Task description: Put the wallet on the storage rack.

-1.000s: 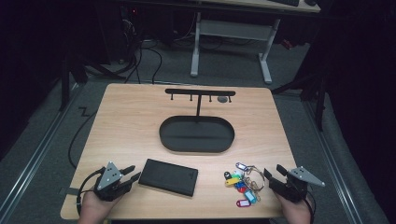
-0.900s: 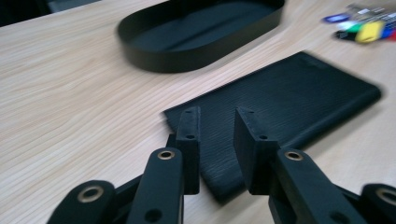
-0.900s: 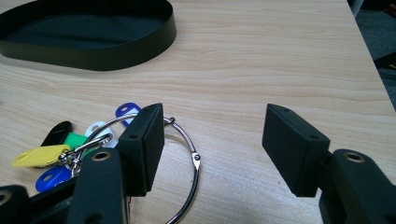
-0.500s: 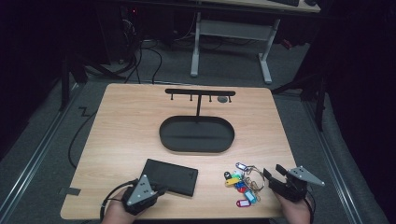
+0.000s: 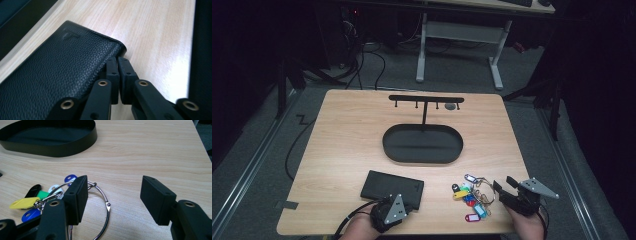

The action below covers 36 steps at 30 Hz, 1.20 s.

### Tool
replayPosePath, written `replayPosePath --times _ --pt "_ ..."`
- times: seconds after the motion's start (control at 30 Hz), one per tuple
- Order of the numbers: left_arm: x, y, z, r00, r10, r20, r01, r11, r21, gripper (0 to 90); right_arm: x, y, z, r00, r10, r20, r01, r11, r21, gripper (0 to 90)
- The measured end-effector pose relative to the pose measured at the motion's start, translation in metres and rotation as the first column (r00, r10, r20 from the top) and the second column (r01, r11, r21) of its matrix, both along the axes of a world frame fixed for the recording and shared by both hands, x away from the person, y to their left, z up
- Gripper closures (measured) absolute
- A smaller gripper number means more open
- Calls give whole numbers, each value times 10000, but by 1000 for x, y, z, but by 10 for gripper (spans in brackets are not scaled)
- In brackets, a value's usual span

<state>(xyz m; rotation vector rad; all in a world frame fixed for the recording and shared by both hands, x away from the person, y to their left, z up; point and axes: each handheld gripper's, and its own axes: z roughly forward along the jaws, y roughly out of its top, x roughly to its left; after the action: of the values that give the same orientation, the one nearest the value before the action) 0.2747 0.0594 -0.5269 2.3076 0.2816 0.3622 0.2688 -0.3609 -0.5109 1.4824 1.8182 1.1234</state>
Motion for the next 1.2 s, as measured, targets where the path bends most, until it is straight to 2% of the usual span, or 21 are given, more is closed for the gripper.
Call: replayPosePath --times 0.1,0.27,0.37,0.43,0.53,0.57,0.6,0.63,0.67,0.7,0.73,0.77,0.83,0.87,0.9,0.97,1.0,1.03,1.13,1.17,1.2 --pt "5 -7 0 9997 152 183 -154 9998 145 888 1 0 -1 10000 12 -30 -12 10000 2 396" --pt "14 -17 1 9988 403 274 -409 9989 207 889 1 1 -1 10000 41 -63 -41 10000 -4 398" --pt "24 -23 -1 9968 715 354 -725 9969 289 889 1 0 -2 10000 32 -74 -31 10000 14 397" --pt "25 -24 -1 9960 818 350 -828 9962 260 889 1 0 -2 10000 -1 -73 1 10000 44 397" --pt "25 -23 3 9952 919 322 -918 9958 -47 888 0 -1 -2 10000 -19 -75 19 10000 30 398" --pt "23 -18 7 9955 904 274 -891 9950 -451 877 0 -1 -2 10000 3 -43 -3 10000 16 398" --pt "23 -18 7 9955 904 274 -891 9950 -451 867 0 -2 -2 10000 -1 -41 1 10000 28 397" --pt "21 -8 12 9958 888 219 -866 9925 -863 854 0 -2 -1 10000 -20 -38 20 10000 37 397" --pt "21 -8 12 9958 888 219 -866 9925 -863 841 0 -2 -1 10000 -20 -38 20 10000 37 397" --pt "19 6 15 9957 913 174 -889 9898 -1116 823 -1 -2 -1 10000 -5 4 5 10000 33 397" --pt "19 6 15 9957 913 174 -889 9898 -1116 805 -1 -2 -1 10000 -5 4 5 10000 33 397" --pt "17 17 16 9953 949 194 -918 9881 -1236 805 -1 -2 -1 10000 -20 -2 20 10000 63 397" --pt "16 32 17 9936 1073 344 -1020 9864 -1286 724 -2 -4 -1 10000 -16 4 16 10000 49 397" --pt "16 38 18 9931 1116 368 -1056 9849 -1370 724 -2 -4 -1 10000 -16 4 16 10000 49 397" --pt "16 49 19 9908 1289 401 -1213 9804 -1552 670 -1 -4 -1 10000 -41 -12 41 9999 111 398" --pt "16 61 20 9864 1598 380 -1518 9754 -1600 648 -1 -4 0 10000 -63 -19 63 9999 148 398" --pt "13 73 19 9824 1796 520 -1692 9723 -1611 600 -1 -4 0 10000 -63 -20 63 9998 182 398" --pt "13 73 19 9824 1796 520 -1692 9723 -1611 578 -1 -4 0 10000 -63 -20 63 9998 182 398" --pt "5 88 15 9789 1867 832 -1742 9749 -1383 540 0 -2 0 10000 26 -4 -26 9999 157 398" --pt "0 93 11 9755 1917 1080 -1789 9768 -1179 508 1 -2 0 10000 74 13 -74 9999 124 398" --pt "0 93 11 9755 1917 1080 -1789 9768 -1179 496 1 -2 0 10000 74 13 -74 9999 124 398"
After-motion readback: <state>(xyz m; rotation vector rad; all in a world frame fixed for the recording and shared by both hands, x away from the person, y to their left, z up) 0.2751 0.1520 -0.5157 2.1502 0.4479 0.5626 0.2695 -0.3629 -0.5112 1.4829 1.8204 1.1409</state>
